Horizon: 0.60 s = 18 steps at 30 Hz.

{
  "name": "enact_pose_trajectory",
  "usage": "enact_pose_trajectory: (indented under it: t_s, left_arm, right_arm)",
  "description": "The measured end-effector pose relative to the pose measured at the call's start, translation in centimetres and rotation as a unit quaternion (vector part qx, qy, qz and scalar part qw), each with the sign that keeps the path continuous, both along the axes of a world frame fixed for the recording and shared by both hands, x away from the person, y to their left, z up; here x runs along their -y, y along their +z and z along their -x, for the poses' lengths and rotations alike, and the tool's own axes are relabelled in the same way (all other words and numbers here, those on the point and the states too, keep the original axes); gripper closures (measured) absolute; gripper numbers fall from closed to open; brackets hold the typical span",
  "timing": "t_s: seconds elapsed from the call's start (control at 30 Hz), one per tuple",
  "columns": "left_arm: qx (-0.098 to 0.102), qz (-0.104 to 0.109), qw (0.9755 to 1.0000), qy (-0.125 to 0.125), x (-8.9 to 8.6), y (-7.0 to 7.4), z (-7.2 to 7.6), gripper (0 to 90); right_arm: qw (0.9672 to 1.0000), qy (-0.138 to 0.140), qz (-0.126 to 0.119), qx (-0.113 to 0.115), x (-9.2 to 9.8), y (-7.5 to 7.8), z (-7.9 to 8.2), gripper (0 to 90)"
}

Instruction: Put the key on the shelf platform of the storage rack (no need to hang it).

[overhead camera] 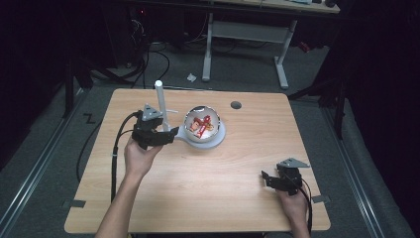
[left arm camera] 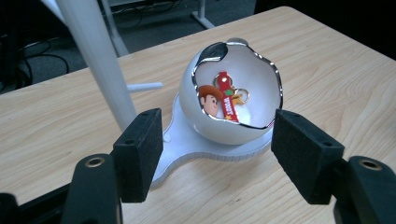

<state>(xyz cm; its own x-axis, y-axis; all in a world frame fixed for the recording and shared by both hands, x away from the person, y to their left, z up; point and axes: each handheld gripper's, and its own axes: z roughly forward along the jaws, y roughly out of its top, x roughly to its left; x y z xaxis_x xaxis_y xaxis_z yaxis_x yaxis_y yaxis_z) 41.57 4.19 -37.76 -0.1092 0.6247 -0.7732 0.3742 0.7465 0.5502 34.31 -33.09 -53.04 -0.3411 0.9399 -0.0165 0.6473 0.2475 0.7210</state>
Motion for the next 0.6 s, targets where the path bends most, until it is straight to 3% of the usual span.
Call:
enact_pose_trajectory:
  t_s: [0.37, 0.5, 0.6]
  left_arm:
    - [0.012, -0.003, 0.9999, -0.002, -1.6, 0.2, 1.2, 34.4]
    - [0.008, 0.006, 0.9999, 0.002, -2.0, 0.3, 1.7, 34.4]
    - [0.009, 0.001, 1.0, 0.001, -2.4, 0.1, 1.9, 34.3]
  right_arm:
    - [1.0, 0.0, 0.001, 0.0, 0.0, 0.0, 0.0, 28.9]
    - [1.0, 0.0, 0.001, 0.0, 0.0, 0.0, 0.0, 28.9]
    - [1.0, 0.0, 0.001, 0.0, 0.0, 0.0, 0.0, 28.9]
